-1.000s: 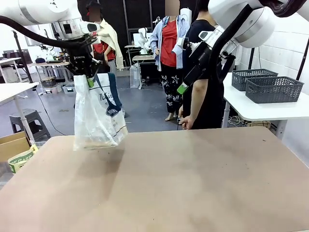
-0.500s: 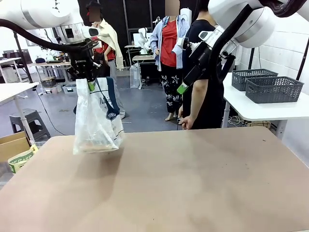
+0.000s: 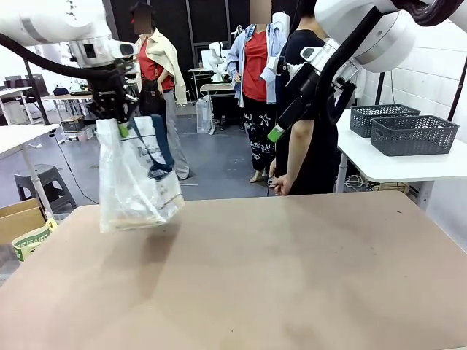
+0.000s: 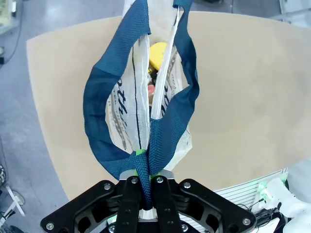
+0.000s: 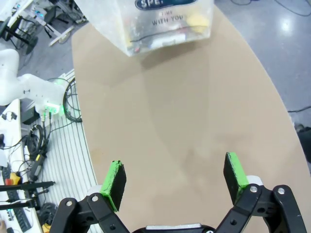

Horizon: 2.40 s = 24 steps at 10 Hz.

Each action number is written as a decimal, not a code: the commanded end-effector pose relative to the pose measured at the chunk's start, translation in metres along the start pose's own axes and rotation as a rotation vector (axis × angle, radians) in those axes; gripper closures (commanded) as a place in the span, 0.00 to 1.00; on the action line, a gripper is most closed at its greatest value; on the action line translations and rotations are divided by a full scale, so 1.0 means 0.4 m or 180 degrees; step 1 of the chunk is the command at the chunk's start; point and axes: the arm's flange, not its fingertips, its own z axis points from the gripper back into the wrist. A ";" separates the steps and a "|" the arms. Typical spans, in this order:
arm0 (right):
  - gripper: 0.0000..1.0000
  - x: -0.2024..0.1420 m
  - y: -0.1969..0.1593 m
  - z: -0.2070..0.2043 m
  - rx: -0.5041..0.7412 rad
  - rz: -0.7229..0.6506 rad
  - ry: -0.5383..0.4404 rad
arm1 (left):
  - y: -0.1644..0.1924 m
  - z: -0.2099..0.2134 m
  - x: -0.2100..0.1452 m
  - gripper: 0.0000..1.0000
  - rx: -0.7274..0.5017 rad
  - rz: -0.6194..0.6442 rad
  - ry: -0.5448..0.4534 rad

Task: Transfer purchased items from the store into the shopping bag.
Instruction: Move the Reusable shopping bag to the right side of the table.

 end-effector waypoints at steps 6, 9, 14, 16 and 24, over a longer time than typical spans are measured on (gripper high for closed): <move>0.00 0.003 0.001 0.004 -0.0002 -0.0014 0.0058 | 0.369 0.017 -0.112 1.00 -0.0155 0.0000 -0.0331; 0.00 0.003 0.001 0.004 -0.0002 -0.0014 0.0058 | 0.461 -0.028 -0.135 1.00 -0.0065 -0.0188 -0.0499; 0.00 0.003 0.001 0.004 -0.0002 -0.0014 0.0058 | 0.546 -0.102 -0.198 1.00 -0.0038 -0.0189 -0.0375; 0.00 0.003 0.001 0.004 -0.0002 -0.0014 0.0058 | 0.571 -0.145 -0.239 1.00 -0.0012 -0.0170 -0.0226; 0.00 0.003 0.001 0.004 -0.0002 -0.0014 0.0058 | 0.571 -0.163 -0.224 1.00 -0.0042 -0.0101 -0.0130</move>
